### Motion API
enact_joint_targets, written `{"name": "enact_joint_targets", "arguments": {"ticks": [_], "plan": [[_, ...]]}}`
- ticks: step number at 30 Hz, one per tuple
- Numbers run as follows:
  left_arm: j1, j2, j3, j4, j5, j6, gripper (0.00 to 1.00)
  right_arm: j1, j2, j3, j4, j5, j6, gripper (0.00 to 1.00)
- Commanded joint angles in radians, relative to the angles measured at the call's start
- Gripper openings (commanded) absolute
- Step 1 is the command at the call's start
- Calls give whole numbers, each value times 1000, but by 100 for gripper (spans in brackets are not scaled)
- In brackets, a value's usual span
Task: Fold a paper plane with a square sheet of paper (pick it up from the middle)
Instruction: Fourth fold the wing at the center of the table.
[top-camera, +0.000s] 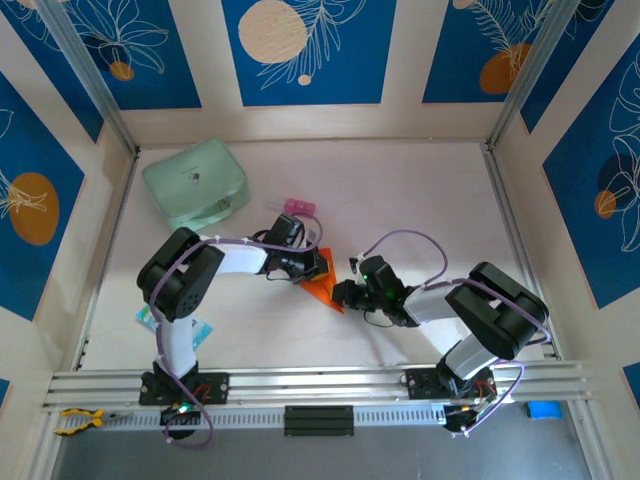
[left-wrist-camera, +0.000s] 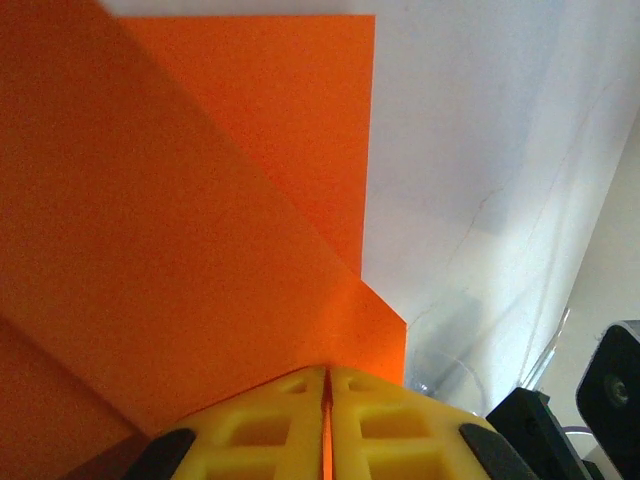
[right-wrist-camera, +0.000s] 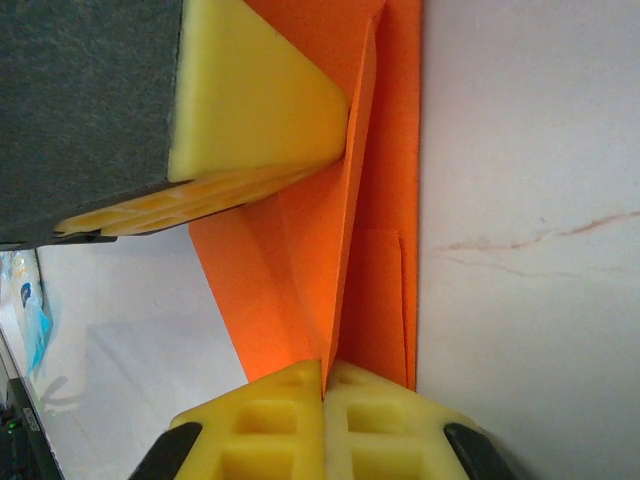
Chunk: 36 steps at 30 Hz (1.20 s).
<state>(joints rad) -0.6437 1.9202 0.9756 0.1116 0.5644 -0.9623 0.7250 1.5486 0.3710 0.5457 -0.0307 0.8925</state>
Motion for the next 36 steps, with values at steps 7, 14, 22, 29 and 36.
{"name": "enact_joint_targets", "arguments": {"ticks": [7,14,22,29,36], "plan": [[-5,28,31,-59,-15,40,11,2,6,-10,-168,-21,6,5],[-5,40,37,-66,-12,47,11,2,-50,-7,-213,-24,5,8],[-5,44,38,-63,-11,49,11,4,-87,-14,-227,-41,14,10],[-5,51,37,-60,-7,53,11,2,-114,-5,-235,-54,23,12],[-5,55,35,-59,-1,56,11,-8,-138,-4,-254,-59,26,13]]}}
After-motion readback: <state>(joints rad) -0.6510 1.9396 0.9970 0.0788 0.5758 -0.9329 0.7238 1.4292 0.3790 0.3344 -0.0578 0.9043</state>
